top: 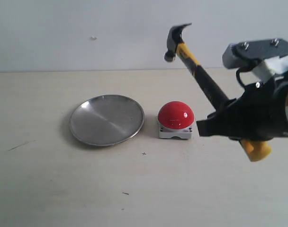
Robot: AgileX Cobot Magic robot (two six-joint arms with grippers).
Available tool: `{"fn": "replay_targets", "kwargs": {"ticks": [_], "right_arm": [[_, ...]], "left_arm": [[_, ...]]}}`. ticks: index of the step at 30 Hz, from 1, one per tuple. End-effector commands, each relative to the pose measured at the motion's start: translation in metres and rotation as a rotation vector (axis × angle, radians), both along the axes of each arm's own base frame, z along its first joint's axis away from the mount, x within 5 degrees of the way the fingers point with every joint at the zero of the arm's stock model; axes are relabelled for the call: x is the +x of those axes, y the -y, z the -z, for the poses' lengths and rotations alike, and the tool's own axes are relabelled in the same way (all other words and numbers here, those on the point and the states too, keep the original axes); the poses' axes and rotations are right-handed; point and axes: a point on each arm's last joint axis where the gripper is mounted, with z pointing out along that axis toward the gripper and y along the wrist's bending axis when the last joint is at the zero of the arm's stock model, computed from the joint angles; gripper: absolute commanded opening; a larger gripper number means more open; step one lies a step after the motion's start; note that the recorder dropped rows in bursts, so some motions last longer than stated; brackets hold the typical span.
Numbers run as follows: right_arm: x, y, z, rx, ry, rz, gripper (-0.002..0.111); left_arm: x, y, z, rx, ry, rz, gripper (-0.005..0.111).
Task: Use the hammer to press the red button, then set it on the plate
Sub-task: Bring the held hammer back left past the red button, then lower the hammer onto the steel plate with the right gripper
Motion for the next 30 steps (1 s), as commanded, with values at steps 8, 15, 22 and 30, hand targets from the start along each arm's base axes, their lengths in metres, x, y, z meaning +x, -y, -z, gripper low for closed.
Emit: {"fn": "replay_targets", "kwargs": {"ticks": [8, 15, 22, 30], "right_arm": [[0.012, -0.004, 0.017, -0.087, -0.062, -0.021, 0.000], [0.022, -0.012, 0.062, -0.130, -0.209, -0.022, 0.000], [0.024, -0.021, 0.015, 0.170, 0.019, 0.010, 0.000], [0.030, -0.054, 0.012, 0.508, 0.211, -0.021, 0.000]], "left_arm": [[0.000, 0.000, 0.000, -0.006, 0.006, -0.001, 0.000], [0.000, 0.000, 0.000, -0.006, 0.006, -0.001, 0.000], [0.000, 0.000, 0.000, -0.006, 0.006, -0.001, 0.000], [0.000, 0.000, 0.000, -0.006, 0.006, -0.001, 0.000]]}}
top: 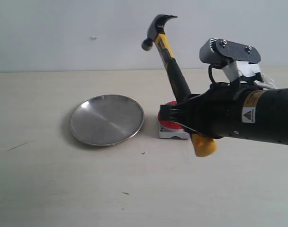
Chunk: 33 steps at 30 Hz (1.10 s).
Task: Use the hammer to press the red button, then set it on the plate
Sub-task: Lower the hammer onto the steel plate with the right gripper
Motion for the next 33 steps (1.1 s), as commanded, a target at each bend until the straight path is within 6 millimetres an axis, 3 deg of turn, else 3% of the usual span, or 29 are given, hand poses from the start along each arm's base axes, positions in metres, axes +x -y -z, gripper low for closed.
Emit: {"fn": "replay_targets", "kwargs": {"ticks": [1, 6, 12, 22, 33], "right_arm": [[0.012, -0.024, -0.006, 0.270, 0.187, -0.009, 0.000], [0.033, -0.045, 0.022, 0.468, 0.183, -0.009, 0.000], [0.066, -0.070, 0.049, 0.583, 0.112, 0.015, 0.000], [0.109, -0.104, 0.079, 0.663, 0.015, 0.000, 0.000], [0.138, -0.127, 0.114, 0.703, -0.059, 0.006, 0.000]], "left_arm": [[0.000, 0.000, 0.000, -0.006, 0.006, 0.001, 0.000], [0.000, 0.000, 0.000, -0.006, 0.006, 0.001, 0.000], [0.000, 0.000, 0.000, -0.006, 0.006, 0.001, 0.000], [0.000, 0.000, 0.000, -0.006, 0.006, 0.001, 0.000], [0.000, 0.000, 0.000, -0.006, 0.006, 0.001, 0.000]]}}
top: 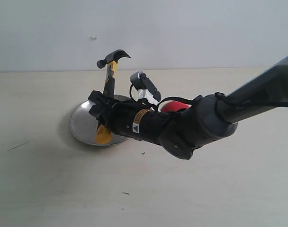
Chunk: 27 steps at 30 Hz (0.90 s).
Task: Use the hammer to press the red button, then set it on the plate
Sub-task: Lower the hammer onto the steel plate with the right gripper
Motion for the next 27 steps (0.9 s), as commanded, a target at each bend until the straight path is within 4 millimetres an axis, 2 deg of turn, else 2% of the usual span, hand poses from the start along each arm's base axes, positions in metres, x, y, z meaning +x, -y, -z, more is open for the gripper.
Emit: {"fn": "replay_targets", "kwargs": {"ticks": [1, 11, 17, 22, 27], "right_arm": [[0.010, -0.013, -0.004, 0.061, 0.087, -0.057, 0.000], [0.014, -0.029, 0.026, 0.103, -0.005, -0.056, 0.000], [0.016, -0.032, 0.026, 0.135, -0.057, -0.058, 0.000], [0.014, -0.031, 0.027, 0.091, -0.071, -0.072, 0.000], [0.014, -0.030, 0.012, 0.047, -0.094, -0.068, 0.000]], "left_arm": [[0.000, 0.000, 0.000, -0.006, 0.006, 0.001, 0.000], [0.000, 0.000, 0.000, -0.006, 0.006, 0.001, 0.000], [0.000, 0.000, 0.000, -0.006, 0.006, 0.001, 0.000], [0.000, 0.000, 0.000, -0.006, 0.006, 0.001, 0.000], [0.000, 0.000, 0.000, -0.006, 0.006, 0.001, 0.000]]}}
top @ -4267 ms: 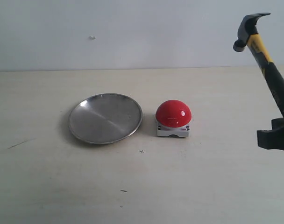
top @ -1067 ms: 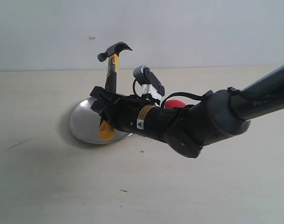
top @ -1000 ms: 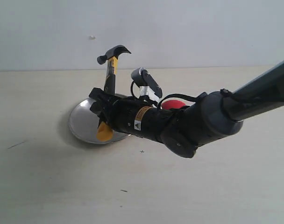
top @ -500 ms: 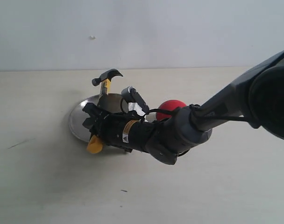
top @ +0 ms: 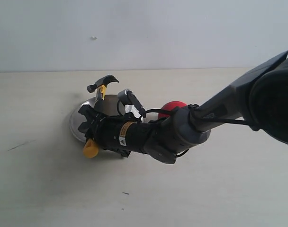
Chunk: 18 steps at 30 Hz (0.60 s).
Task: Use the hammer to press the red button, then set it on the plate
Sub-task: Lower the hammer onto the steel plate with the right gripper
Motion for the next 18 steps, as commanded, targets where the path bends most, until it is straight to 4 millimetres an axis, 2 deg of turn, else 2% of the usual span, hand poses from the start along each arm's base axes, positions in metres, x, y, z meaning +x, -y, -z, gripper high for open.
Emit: {"fn": "replay_targets", "kwargs": {"ticks": [1, 5, 8, 12, 18], "right_arm": [[0.002, -0.002, -0.032, -0.025, 0.069, -0.028, 0.000], [0.002, 0.000, -0.045, -0.068, 0.072, -0.021, 0.000], [0.002, 0.000, -0.046, -0.069, 0.072, -0.021, 0.000], [0.002, 0.002, -0.035, -0.120, 0.033, -0.017, 0.000], [0.001, 0.002, -0.031, -0.127, 0.030, -0.030, 0.000]], "left_arm": [[0.000, 0.000, 0.000, -0.006, 0.006, 0.001, 0.000], [0.000, 0.000, 0.000, -0.006, 0.006, 0.001, 0.000], [0.000, 0.000, 0.000, -0.006, 0.006, 0.001, 0.000], [0.000, 0.000, 0.000, -0.006, 0.006, 0.001, 0.000], [0.000, 0.000, 0.000, -0.006, 0.006, 0.001, 0.000]]}}
